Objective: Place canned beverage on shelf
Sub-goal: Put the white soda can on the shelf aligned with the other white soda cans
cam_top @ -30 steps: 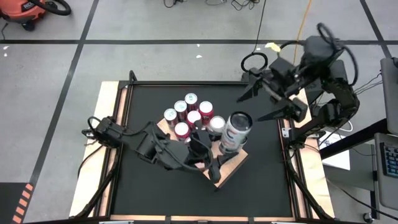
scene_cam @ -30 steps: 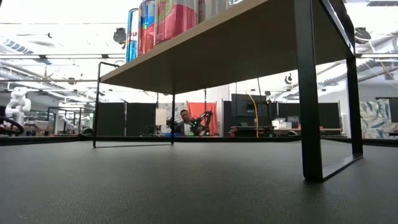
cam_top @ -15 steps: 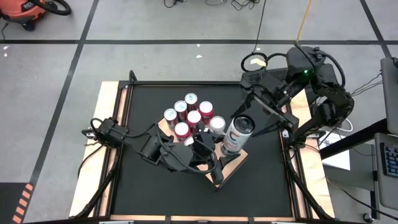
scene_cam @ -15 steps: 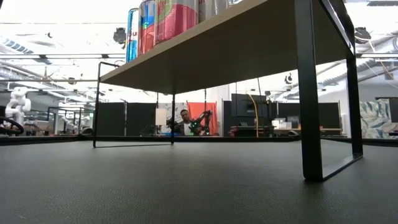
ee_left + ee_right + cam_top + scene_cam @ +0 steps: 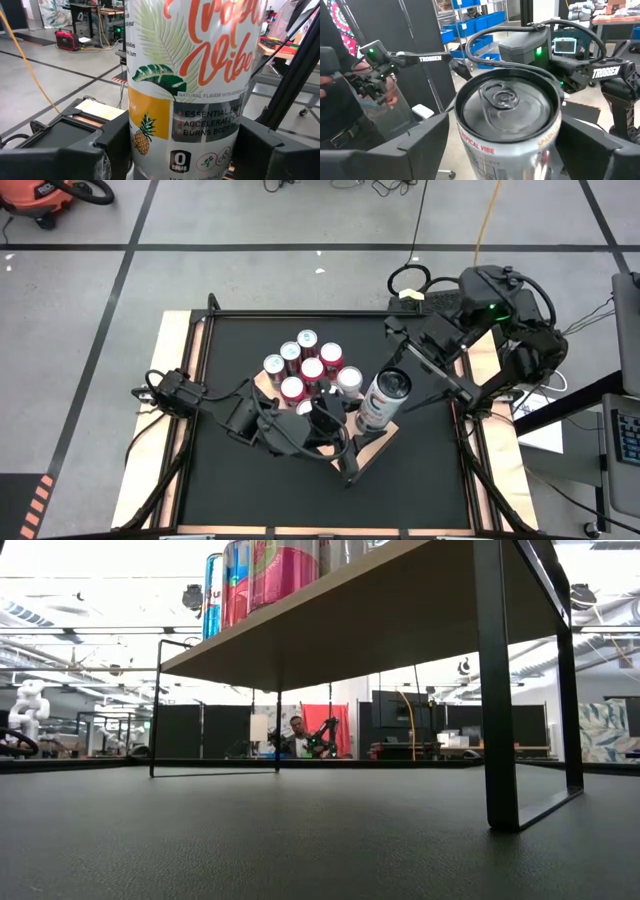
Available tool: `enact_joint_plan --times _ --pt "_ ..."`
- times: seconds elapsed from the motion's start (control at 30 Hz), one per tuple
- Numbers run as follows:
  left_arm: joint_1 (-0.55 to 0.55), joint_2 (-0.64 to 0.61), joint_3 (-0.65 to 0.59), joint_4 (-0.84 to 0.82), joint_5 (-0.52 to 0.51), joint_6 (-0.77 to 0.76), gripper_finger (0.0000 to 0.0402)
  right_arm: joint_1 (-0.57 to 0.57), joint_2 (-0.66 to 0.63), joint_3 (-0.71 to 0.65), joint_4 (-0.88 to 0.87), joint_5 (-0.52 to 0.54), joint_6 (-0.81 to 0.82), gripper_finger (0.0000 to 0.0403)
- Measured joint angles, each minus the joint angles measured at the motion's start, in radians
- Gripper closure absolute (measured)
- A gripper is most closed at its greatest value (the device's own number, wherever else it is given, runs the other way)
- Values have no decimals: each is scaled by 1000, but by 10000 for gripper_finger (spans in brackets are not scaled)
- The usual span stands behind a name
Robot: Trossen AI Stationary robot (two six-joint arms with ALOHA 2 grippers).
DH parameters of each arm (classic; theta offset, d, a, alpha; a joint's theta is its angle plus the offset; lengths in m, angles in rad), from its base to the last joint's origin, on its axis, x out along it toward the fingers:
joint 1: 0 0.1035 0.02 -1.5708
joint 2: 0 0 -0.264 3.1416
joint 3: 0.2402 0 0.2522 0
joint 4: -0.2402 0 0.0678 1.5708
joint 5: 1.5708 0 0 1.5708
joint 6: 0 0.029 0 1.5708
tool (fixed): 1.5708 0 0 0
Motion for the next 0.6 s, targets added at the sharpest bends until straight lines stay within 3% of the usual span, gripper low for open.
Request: enact_joint_plan --times 0.6 --pt "0 0 0 -5 0 -4 144 21 23 0 66 3 31 95"
